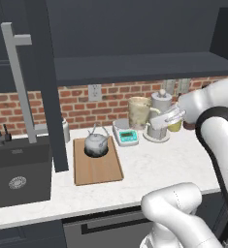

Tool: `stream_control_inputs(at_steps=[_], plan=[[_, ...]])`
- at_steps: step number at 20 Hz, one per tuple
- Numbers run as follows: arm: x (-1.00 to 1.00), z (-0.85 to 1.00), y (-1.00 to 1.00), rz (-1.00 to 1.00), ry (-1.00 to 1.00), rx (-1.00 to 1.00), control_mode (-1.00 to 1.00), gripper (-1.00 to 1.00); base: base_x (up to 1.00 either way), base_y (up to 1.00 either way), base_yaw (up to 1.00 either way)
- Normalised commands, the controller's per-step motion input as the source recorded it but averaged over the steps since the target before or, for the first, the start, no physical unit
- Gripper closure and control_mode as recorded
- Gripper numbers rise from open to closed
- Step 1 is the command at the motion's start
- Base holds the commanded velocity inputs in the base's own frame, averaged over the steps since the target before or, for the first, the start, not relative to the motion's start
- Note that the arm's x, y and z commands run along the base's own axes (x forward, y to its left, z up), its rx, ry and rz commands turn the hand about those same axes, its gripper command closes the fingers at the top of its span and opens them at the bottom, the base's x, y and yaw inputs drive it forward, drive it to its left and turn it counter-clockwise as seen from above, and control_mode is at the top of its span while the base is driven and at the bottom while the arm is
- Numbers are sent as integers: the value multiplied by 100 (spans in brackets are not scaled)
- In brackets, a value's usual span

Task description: Pick the kettle from the counter and place it on the tray. Then pick the mug from the cabinet and place it on the tray. Then close the cabinet doors.

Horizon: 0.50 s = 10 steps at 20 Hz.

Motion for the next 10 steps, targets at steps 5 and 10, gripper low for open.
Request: stream_control_inputs(at_steps=[5,10], plan=[[15,-80,50,31,18,-1,-100,100,0,0,0],[24,-98,35,21,9,-6,-100,100,0,0,0]])
